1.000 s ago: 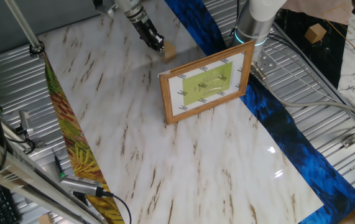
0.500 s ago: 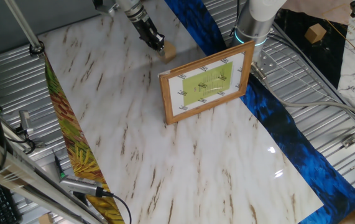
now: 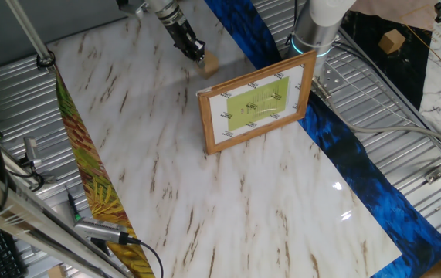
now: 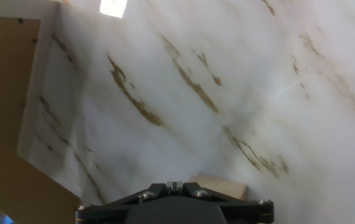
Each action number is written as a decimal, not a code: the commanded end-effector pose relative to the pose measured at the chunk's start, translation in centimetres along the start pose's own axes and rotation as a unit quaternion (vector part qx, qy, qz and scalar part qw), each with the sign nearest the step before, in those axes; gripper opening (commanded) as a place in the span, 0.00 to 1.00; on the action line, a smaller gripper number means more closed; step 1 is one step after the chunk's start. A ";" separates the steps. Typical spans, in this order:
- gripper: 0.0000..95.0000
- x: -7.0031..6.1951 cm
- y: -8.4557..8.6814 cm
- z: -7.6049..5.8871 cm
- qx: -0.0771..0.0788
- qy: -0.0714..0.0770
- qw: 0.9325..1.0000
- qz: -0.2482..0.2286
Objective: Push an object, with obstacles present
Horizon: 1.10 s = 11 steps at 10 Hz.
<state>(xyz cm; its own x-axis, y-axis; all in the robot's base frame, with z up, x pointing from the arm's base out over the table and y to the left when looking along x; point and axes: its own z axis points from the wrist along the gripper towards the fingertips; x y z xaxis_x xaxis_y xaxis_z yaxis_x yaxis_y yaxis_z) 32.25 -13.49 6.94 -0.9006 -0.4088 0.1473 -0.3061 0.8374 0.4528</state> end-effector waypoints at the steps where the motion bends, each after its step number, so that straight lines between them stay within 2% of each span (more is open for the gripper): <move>1: 0.00 -0.5 0.3 0.2 0.002 0.002 1.000 0.005; 2: 0.00 -0.9 0.8 0.3 0.001 0.003 1.000 0.008; 11: 0.00 -0.2 -0.4 0.8 0.000 0.005 1.000 0.000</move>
<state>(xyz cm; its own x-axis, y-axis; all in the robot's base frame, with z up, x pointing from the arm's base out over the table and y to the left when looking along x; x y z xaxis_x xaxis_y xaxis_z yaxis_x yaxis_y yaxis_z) 32.22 -13.50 6.08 -0.8968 -0.4144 0.1552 -0.3082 0.8365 0.4530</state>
